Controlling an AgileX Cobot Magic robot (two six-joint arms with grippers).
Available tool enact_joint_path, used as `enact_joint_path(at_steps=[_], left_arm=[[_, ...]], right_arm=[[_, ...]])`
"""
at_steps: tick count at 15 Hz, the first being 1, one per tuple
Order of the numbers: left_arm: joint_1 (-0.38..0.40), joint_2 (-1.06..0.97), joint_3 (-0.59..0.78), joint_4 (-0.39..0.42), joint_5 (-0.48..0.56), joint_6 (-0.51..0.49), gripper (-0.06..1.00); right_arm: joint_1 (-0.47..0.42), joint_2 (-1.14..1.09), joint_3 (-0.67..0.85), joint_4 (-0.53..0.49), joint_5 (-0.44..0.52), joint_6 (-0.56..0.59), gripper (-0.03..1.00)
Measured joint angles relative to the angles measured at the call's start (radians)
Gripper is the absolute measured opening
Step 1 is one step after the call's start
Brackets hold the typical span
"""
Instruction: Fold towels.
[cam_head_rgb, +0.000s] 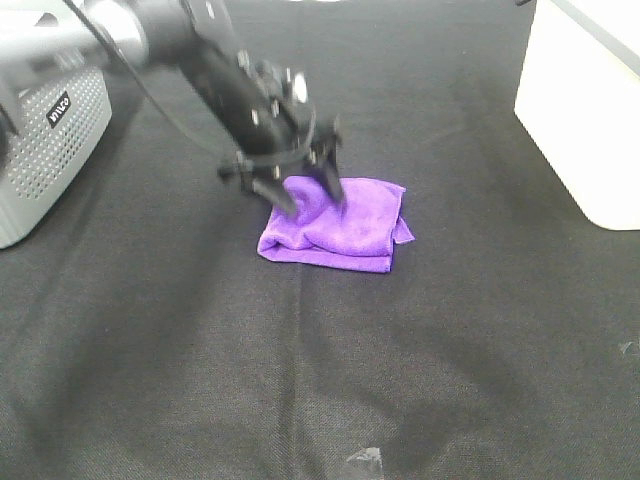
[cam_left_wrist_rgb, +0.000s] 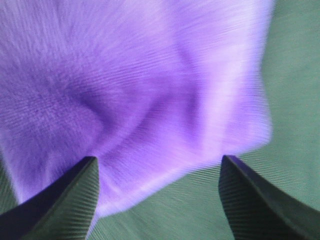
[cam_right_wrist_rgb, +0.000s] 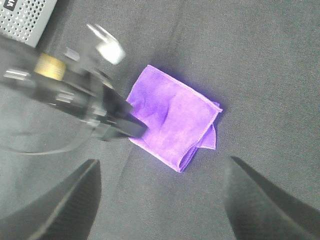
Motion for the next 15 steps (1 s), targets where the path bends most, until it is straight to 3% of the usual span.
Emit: enact_joint_path(at_steps=[2,3,6,7,9,12,15], left_arm=[[0.000,-0.079,0.030,0.030,-0.002,0.000,0.63],[0.000,-0.115,0.055,0.083,-0.001,0.000,0.63],[0.006,-0.233,0.140,0.401,0.000,-0.015,0.63],[0.024,-0.276,0.163,0.442,0.000,-0.017,0.63],[0.095,-0.373,0.218,0.448,0.000,-0.018,0.63],[0.243,-0.533,0.348,0.468,-0.002,-0.018,0.63],[0.265,-0.718,0.526,0.475,-0.003,-0.011,0.63]], right_arm=[[0.000,-0.002,0.000,0.000,0.000,0.000,0.66],[0.000,-0.002,0.000,-0.002,0.000,0.000,0.66],[0.000,-0.019,0.000,-0.064,0.001,0.003,0.66],[0.000,-0.033,0.000,-0.105,0.002,0.025,0.66],[0.000,-0.071,0.009,-0.212,0.002,0.081,0.66],[-0.001,-0.193,0.162,-0.250,-0.003,0.101,0.66],[-0.001,-0.348,0.359,-0.251,-0.002,0.126,0.66]])
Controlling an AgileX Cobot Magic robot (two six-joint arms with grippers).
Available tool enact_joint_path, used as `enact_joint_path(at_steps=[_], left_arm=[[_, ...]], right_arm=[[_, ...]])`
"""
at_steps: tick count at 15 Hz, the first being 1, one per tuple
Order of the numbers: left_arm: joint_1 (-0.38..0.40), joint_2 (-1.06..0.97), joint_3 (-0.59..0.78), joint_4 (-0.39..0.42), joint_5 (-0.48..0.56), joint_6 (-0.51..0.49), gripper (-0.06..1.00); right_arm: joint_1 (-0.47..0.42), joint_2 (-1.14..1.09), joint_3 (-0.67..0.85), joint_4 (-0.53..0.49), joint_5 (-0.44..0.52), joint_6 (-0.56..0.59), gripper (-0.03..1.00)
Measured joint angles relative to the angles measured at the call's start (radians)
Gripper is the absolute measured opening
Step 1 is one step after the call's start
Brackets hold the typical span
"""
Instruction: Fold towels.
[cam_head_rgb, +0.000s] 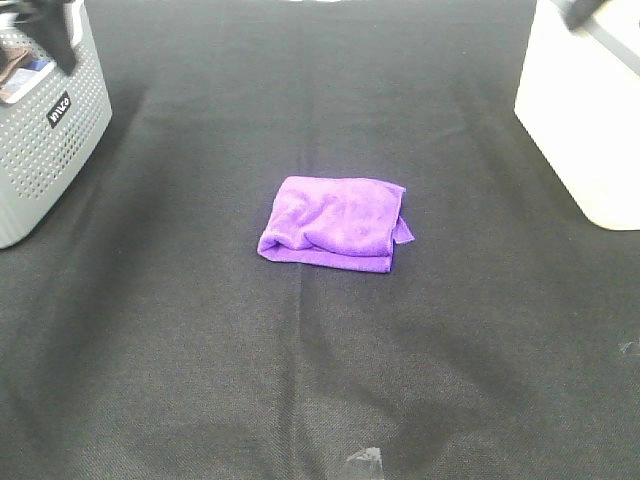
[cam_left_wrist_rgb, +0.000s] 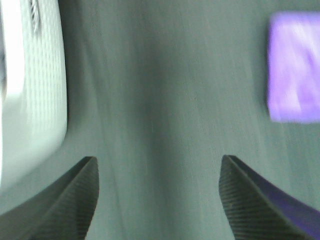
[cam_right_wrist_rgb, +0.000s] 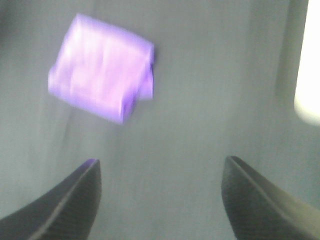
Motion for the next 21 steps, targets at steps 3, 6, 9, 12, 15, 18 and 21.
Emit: enact_joint_path(at_steps=[3,6,9,12,15,18,21], left_arm=[[0.000,-0.279,0.295,0.024,0.000,-0.015,0.63],[0.000,-0.610,0.563,0.079,-0.055,-0.100,0.63],[0.000,-0.934,0.802,0.150,-0.191,-0.124,0.63],[0.000,-1.250,0.973,0.157,-0.191,-0.125,0.63],[0.000,-1.579,1.074,0.155,-0.050,-0.128,0.63],[0.000,-1.749,1.131,0.152,-0.009,-0.128,0.63],[0.000,-1.796,1.161,0.121,-0.012,-0.107,0.63]], right_arm=[[0.000,-0.265,0.244,-0.001,0.000,0.003,0.66],[0.000,-0.559,0.461,-0.004,0.001,-0.004,0.66],[0.000,-0.836,0.665,-0.004,0.002,-0.004,0.66],[0.000,-1.085,0.832,-0.010,0.002,-0.004,0.66],[0.000,-1.338,0.958,-0.012,-0.025,-0.013,0.66],[0.000,-1.457,1.031,-0.013,-0.094,-0.028,0.66],[0.000,-1.461,1.036,-0.016,-0.099,-0.032,0.66]])
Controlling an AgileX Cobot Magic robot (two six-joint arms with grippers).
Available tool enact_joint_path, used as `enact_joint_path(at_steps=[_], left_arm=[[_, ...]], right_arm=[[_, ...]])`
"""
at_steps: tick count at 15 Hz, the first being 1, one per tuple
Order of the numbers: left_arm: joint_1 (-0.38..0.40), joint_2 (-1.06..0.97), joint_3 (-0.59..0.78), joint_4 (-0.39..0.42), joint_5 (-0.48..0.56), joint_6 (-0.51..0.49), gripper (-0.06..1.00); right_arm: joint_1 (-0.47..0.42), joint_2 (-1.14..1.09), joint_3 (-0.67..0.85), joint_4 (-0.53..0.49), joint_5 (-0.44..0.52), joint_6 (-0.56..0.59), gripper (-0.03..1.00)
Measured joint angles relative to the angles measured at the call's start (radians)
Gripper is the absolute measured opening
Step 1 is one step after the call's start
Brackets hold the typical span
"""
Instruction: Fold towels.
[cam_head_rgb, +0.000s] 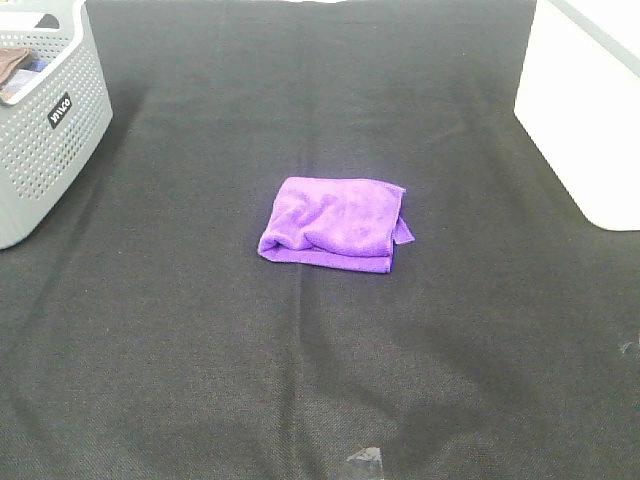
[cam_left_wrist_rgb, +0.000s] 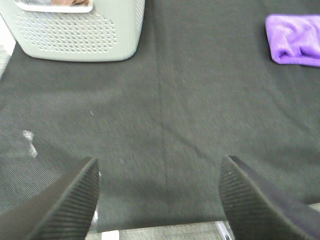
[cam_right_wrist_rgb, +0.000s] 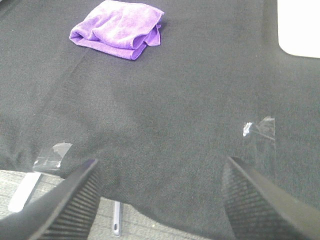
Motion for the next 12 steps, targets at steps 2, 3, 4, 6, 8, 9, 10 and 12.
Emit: enact_joint_path(at_steps=[2,3,4,6,8,9,10,12], left_arm=[[0.000,-0.001,0.023,-0.015,-0.068,0.025,0.63],[0.000,-0.001,0.039,-0.019,-0.097,0.031,0.63],[0.000,-0.001,0.044,-0.020,-0.106,0.036,0.63],[0.000,-0.001,0.045,-0.036,-0.113,0.054,0.63],[0.000,-0.001,0.045,-0.036,-0.123,0.056,0.63],[0.001,-0.001,0.045,-0.036,-0.123,0.056,0.63],[0.007,-0.001,0.045,-0.036,-0.123,0.056,0.63],[0.124,-0.001,0.045,-0.045,-0.124,0.056,0.63]], right_arm=[[0.000,0.000,0.012,-0.011,-0.007,-0.019,0.66],[0.000,0.000,0.014,-0.011,-0.007,-0.020,0.66],[0.000,0.000,0.015,-0.012,-0.007,-0.020,0.66],[0.000,0.000,0.015,-0.012,-0.007,-0.020,0.66],[0.000,0.000,0.015,-0.012,-0.007,-0.020,0.66],[0.000,0.000,0.015,-0.012,-0.007,-0.020,0.66],[-0.001,0.000,0.015,-0.012,-0.007,-0.020,0.66],[-0.019,0.000,0.015,-0.009,-0.007,-0.020,0.66]])
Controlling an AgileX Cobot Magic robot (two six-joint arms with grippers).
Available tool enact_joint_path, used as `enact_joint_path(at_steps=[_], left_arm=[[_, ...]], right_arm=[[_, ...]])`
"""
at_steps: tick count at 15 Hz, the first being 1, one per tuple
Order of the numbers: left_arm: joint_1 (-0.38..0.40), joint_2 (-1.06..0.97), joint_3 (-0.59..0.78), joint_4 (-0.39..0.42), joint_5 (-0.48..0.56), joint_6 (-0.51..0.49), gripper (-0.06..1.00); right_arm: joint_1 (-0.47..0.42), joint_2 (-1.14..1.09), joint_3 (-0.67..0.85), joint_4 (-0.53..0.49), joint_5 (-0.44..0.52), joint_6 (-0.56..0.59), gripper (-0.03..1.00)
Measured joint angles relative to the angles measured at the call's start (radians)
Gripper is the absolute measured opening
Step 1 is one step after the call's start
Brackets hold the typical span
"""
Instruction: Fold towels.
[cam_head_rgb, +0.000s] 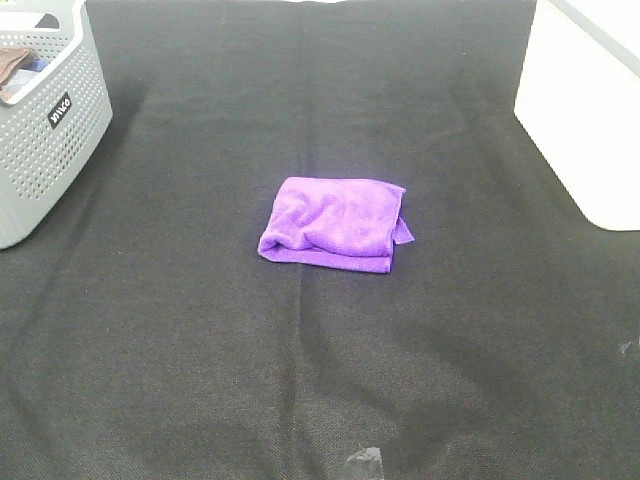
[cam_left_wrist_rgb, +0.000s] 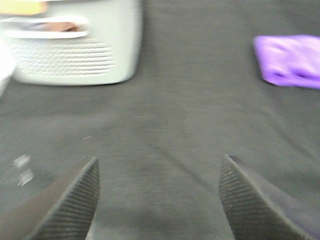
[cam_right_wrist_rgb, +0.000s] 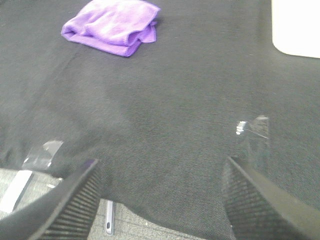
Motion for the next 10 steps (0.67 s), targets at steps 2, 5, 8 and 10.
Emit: enact_joint_path(at_steps=[2,5,8,10], left_arm=[[0.054,0.000,0.000,-0.005,0.000,0.000,0.63],[0.020,0.000,0.000,-0.008,0.000,0.000,0.63],[0.019,0.000,0.000,-0.009,0.000,0.000,0.63],[0.019,0.000,0.000,-0.009,0.000,0.000,0.63]], right_arm=[[-0.012,0.000,0.000,0.010,0.000,0.000,0.66],[-0.012,0.000,0.000,0.020,0.000,0.000,0.66],[-0.012,0.000,0.000,0.022,0.000,0.000,0.66],[-0.012,0.000,0.000,0.024,0.000,0.000,0.66]])
